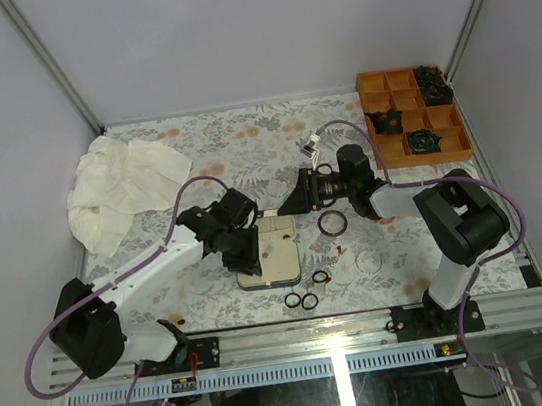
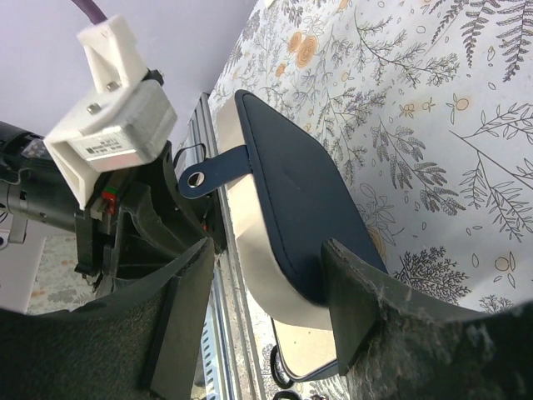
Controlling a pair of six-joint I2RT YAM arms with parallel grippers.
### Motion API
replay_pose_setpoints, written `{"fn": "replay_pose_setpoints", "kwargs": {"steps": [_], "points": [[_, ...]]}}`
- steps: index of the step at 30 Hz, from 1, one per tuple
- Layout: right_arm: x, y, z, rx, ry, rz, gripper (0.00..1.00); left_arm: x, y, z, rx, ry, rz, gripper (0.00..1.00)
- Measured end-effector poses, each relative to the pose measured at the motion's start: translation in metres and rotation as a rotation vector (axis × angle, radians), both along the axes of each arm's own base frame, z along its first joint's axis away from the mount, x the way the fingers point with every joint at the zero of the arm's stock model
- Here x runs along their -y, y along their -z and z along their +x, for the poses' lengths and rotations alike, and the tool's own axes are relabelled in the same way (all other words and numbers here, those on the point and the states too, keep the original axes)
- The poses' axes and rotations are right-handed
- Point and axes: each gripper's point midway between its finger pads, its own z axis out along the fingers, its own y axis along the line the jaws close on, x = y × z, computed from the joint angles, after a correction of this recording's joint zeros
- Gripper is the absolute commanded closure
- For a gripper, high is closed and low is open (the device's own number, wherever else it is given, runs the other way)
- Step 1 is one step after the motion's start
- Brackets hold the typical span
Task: Organize the mixed jewelry
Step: Place the jewelry in the jewelry box.
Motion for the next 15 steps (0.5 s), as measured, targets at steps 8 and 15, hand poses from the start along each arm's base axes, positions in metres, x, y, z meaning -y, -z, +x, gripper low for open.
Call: {"fn": "replay_pose_setpoints", "kwargs": {"steps": [8,15], "points": [[0.000,0.000,-0.001,-0.003,0.000,0.003,0.39,-0.001,0.009,-0.003,-0.027,0.041,0.066,1.00],[0.000,0.000,-0.001,-0.005,0.001,0.003,0.39,-0.004,0.016,-0.001,-0.033,0.064,0.115,1.00]]}}
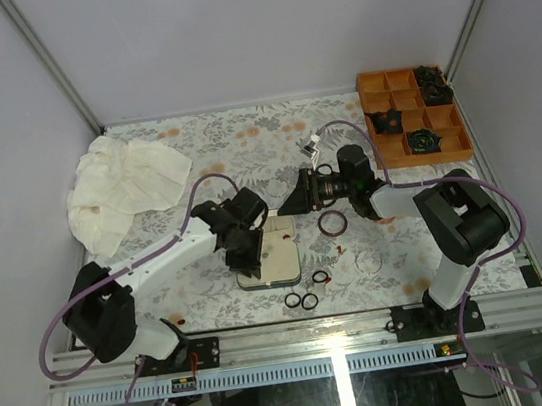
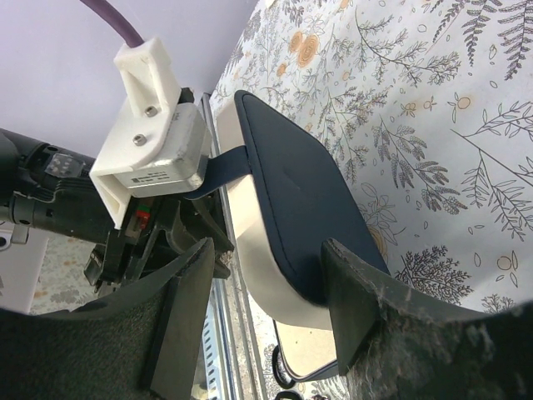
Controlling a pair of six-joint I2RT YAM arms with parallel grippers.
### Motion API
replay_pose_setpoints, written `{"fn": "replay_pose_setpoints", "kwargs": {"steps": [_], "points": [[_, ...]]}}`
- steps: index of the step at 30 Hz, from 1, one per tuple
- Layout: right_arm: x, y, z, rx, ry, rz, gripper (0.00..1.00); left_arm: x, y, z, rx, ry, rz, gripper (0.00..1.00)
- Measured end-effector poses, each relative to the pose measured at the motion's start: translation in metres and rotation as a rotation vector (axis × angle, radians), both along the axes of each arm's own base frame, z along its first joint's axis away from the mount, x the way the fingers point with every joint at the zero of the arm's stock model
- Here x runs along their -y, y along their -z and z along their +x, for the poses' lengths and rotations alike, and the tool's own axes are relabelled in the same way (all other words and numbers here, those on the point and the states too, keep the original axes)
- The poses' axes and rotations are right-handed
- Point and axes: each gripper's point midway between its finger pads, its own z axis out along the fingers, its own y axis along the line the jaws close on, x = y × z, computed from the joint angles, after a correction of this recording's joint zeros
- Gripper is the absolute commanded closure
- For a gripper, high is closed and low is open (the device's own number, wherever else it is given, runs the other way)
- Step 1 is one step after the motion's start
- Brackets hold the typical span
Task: Organize the mixed jewelry
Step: Place the jewelry in the jewelry box.
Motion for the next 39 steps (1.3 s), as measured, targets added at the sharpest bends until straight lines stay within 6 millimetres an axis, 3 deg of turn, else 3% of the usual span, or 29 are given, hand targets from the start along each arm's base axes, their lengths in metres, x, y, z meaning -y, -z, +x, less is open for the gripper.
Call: {"fn": "replay_pose_setpoints", "kwargs": {"steps": [39], "points": [[0.000,-0.001,-0.002,-0.018,-0.004,0.004,0.39,-0.017,0.019,0.013,0.006,0.056,0.171,1.00]]}}
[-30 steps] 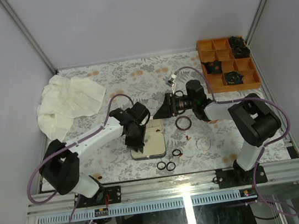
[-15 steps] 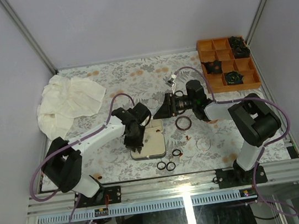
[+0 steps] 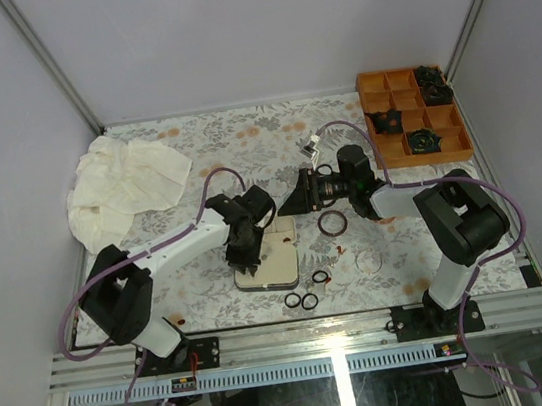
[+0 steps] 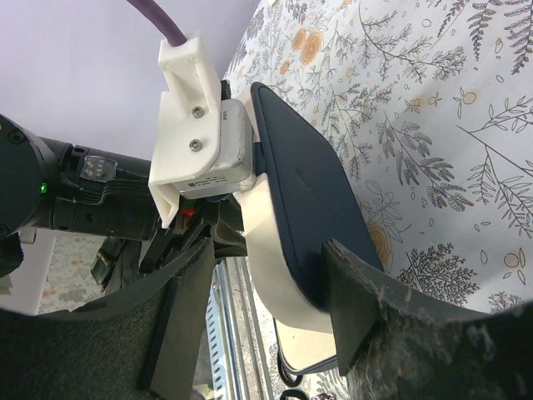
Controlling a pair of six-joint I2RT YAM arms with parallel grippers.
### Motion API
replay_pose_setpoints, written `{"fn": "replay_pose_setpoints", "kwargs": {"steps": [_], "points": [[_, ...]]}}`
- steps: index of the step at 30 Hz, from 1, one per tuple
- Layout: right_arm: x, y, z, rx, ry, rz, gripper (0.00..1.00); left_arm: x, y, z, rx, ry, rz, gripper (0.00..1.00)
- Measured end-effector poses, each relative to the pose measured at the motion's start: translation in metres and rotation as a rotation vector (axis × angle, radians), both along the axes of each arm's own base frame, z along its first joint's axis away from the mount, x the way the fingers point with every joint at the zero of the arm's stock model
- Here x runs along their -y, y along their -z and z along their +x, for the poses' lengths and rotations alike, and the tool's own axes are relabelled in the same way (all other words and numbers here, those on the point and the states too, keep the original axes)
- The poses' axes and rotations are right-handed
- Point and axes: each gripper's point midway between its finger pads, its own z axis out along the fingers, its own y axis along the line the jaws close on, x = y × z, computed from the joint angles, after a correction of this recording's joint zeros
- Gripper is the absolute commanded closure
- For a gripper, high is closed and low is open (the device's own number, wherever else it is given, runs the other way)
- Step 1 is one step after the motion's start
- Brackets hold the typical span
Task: Organize the mixed jewelry
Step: Place the jewelry in the jewelry box.
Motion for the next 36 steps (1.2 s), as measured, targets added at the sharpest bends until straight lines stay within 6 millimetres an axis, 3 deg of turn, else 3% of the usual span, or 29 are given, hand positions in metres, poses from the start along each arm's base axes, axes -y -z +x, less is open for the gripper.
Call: {"fn": "replay_pose_setpoints", "kwargs": {"steps": [23,36], "points": [[0.000,0.000,0.000,-0.002,-0.001,0.000,0.39,-0.005,-0.016,-0.007,0.034,-0.005,-0.006,1.00],[-0.002,0.003,0.001,-0.036,0.006,0.009,0.39,0.044,-0.047,-0.010,0.109,0.122,-0.105,1.00]]}}
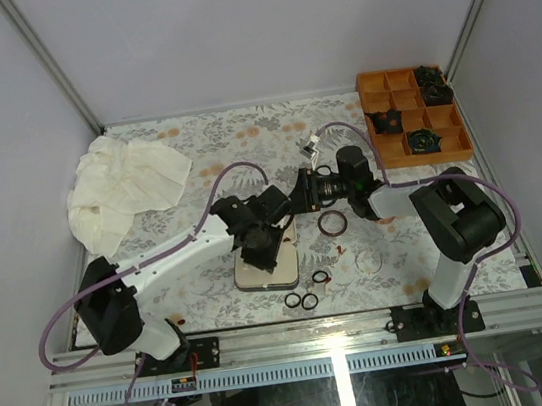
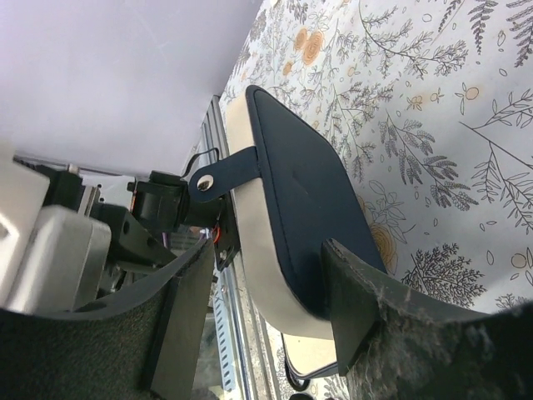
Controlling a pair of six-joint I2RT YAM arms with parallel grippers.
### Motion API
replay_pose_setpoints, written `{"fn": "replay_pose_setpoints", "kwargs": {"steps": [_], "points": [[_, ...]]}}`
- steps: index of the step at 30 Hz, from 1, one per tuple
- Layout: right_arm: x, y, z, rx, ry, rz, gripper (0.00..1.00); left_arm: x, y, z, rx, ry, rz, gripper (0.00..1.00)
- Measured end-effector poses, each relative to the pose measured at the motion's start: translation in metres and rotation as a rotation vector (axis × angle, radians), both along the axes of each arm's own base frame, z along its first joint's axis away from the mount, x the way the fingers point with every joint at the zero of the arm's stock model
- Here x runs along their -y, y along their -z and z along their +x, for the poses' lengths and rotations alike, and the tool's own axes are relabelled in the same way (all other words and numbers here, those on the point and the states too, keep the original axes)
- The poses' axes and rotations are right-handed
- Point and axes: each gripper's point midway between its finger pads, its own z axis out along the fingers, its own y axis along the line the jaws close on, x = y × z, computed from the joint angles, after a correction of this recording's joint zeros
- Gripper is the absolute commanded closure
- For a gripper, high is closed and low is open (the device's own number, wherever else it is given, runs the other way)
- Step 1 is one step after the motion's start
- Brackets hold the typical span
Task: Organize the mixed jewelry
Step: Place the jewelry in the jewelry box.
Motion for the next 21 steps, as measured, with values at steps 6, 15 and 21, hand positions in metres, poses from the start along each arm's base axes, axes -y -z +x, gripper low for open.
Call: {"fn": "replay_pose_setpoints", "kwargs": {"steps": [6,15,21], "points": [[-0.002,0.003,0.001,-0.022,-0.002,0.009,0.39,0.009,0.009,-0.012,-0.016,0.094,0.021,1.00],[-0.007,0.009,0.004,-0.068,-0.019,0.030,0.39,0.027,0.019,-0.018,-0.018,0.234,0.039,1.00],[-0.018,0.005,0.010,-0.085,-0.045,0.062,0.39,0.026,0.027,-0.017,-0.024,0.273,0.063,1.00]]}}
